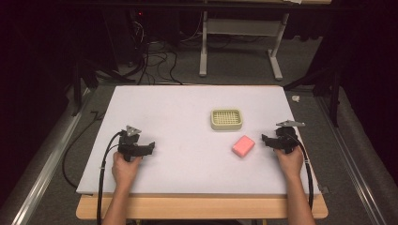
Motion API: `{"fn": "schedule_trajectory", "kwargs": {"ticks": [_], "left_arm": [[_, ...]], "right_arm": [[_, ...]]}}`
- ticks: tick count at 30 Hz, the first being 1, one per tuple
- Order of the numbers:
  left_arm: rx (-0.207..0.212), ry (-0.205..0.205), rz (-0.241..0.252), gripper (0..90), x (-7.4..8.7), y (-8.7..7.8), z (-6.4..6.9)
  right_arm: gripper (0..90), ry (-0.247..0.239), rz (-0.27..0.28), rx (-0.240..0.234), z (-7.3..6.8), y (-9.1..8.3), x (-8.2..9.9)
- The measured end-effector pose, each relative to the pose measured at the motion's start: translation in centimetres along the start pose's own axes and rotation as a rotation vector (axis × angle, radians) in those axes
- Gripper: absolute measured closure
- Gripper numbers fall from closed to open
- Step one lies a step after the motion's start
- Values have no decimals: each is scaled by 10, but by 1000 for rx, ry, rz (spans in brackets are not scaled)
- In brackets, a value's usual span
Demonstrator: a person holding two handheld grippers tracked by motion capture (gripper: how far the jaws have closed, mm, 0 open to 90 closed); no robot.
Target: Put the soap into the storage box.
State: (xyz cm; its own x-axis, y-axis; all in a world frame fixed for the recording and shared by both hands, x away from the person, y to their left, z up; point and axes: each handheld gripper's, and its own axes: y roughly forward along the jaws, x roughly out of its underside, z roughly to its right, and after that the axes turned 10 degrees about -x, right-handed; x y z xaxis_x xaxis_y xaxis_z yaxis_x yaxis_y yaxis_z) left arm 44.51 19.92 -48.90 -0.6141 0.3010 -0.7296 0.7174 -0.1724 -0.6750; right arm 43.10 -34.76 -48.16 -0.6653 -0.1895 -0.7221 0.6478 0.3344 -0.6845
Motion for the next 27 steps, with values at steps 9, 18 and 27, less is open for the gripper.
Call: {"fn": "schedule_trajectory", "kwargs": {"ticks": [9,18,27], "left_arm": [[0,0,0,149,0,0,0],[-1,1,0,149,0,0,0],[1,2,-1,149,0,0,0]], "right_arm": [[315,1,1,-1,0,0,0],[312,1,0,-2,0,0,0],[299,1,-5,1,0,0,-1]]}}
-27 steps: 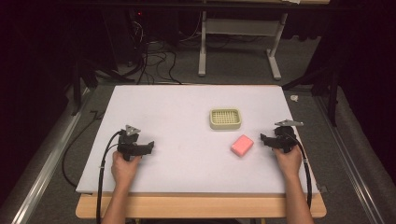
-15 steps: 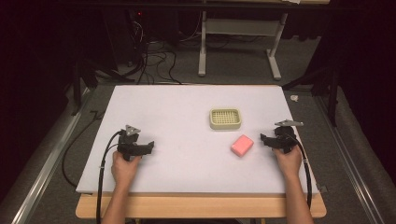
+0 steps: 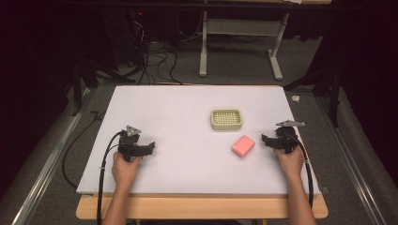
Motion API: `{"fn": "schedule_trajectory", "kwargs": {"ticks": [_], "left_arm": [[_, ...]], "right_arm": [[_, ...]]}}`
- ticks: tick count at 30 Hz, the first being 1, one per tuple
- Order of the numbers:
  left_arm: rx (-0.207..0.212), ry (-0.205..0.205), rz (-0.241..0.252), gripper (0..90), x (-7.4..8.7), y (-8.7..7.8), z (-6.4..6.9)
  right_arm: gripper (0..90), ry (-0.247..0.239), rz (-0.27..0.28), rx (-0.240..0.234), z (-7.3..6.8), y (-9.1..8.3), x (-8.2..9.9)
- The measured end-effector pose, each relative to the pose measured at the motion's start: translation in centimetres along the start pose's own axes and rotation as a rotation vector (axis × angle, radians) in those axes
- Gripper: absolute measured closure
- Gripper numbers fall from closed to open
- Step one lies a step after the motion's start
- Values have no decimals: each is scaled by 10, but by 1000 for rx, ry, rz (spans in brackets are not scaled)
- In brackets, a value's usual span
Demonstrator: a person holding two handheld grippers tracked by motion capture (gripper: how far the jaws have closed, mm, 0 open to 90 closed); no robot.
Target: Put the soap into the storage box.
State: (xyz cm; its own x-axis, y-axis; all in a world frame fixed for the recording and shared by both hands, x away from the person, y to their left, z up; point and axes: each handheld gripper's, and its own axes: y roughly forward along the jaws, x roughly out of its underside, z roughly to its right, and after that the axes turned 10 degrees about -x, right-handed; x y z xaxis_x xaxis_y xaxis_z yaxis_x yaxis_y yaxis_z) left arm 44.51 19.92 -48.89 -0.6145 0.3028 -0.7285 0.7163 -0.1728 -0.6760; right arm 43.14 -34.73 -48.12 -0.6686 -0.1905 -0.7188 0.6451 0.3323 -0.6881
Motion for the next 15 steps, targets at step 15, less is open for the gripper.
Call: {"fn": "schedule_trajectory", "kwargs": {"ticks": [15], "left_arm": [[-2,-1,1,149,0,0,0]], "right_arm": [[232,2,-14,-2,-1,0,-1]]}}
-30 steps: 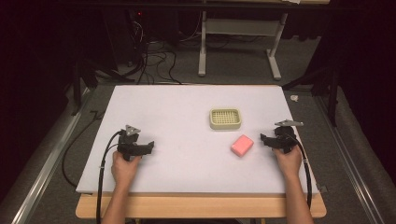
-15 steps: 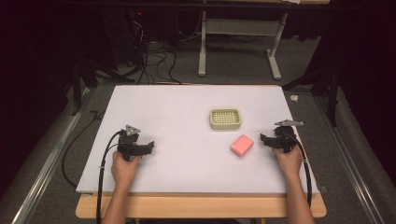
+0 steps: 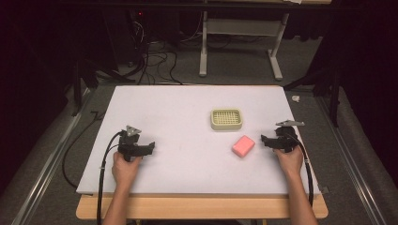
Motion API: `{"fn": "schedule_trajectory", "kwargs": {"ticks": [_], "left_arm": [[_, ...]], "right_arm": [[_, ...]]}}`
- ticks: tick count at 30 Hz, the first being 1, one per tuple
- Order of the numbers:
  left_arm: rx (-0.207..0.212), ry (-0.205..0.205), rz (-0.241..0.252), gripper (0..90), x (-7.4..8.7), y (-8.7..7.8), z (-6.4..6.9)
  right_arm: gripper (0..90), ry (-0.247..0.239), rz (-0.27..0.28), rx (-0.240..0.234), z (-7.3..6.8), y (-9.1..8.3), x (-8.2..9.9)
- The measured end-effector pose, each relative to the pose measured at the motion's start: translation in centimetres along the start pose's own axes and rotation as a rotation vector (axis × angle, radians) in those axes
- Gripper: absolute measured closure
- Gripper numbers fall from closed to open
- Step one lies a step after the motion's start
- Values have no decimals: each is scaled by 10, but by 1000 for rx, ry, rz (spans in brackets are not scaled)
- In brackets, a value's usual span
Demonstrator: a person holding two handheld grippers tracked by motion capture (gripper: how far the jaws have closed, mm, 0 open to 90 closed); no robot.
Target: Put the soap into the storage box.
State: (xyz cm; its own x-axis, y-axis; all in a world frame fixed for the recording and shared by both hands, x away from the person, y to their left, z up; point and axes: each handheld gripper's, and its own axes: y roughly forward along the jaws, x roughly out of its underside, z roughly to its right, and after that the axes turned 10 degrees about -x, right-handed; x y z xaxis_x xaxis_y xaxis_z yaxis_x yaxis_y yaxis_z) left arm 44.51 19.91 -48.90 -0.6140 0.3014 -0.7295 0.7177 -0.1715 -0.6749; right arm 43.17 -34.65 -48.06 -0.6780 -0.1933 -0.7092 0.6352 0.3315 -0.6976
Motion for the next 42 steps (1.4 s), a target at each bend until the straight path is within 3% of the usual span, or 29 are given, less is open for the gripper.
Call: {"fn": "schedule_trajectory", "kwargs": {"ticks": [13,19,34,42], "left_arm": [[0,-1,1,149,0,0,0],[-1,-2,0,148,0,0,0],[-1,0,0,148,0,0,0],[0,0,-2,148,0,0,0]], "right_arm": [[241,3,68,-44,-11,-21,4],[222,8,88,-34,-15,-30,8],[160,-4,136,-119,-26,-48,18],[135,-20,181,-138,-38,-58,19]]}}
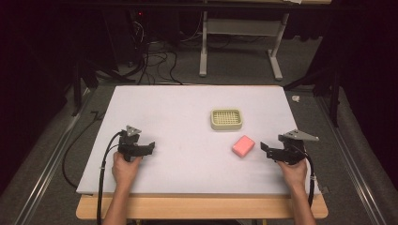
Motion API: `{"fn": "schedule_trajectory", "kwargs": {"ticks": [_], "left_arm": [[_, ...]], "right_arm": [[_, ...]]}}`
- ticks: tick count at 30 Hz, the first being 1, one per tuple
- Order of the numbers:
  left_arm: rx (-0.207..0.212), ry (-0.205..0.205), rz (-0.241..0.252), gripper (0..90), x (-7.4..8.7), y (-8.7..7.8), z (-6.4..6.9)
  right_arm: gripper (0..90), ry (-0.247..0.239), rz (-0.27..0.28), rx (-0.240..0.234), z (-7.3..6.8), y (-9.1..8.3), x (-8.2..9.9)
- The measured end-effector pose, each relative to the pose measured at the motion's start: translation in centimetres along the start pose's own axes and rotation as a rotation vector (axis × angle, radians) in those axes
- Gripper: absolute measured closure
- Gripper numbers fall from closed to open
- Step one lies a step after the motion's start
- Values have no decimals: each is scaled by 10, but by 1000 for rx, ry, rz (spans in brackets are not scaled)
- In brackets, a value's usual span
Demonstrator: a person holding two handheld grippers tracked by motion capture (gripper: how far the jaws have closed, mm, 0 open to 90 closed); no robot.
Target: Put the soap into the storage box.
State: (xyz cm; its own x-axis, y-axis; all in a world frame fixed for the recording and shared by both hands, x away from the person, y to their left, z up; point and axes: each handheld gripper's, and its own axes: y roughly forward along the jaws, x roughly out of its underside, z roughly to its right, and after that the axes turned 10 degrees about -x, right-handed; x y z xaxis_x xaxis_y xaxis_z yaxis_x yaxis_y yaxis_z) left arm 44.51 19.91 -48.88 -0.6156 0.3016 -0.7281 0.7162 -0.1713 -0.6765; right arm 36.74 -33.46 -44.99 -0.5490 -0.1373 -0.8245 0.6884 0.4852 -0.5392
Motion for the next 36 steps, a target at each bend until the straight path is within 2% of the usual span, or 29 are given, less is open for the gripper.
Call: {"fn": "schedule_trajectory", "kwargs": {"ticks": [19,29,33,36], "left_arm": [[-1,0,1,148,0,0,0],[-2,0,1,149,0,0,0],[-1,0,1,149,0,0,0],[-1,0,1,149,0,0,0]], "right_arm": [[121,-67,5,-59,-28,3,0],[121,-117,-13,-102,-41,14,-6],[121,-121,-15,-133,-44,19,-9],[121,-125,-28,-138,-46,23,-11]]}}
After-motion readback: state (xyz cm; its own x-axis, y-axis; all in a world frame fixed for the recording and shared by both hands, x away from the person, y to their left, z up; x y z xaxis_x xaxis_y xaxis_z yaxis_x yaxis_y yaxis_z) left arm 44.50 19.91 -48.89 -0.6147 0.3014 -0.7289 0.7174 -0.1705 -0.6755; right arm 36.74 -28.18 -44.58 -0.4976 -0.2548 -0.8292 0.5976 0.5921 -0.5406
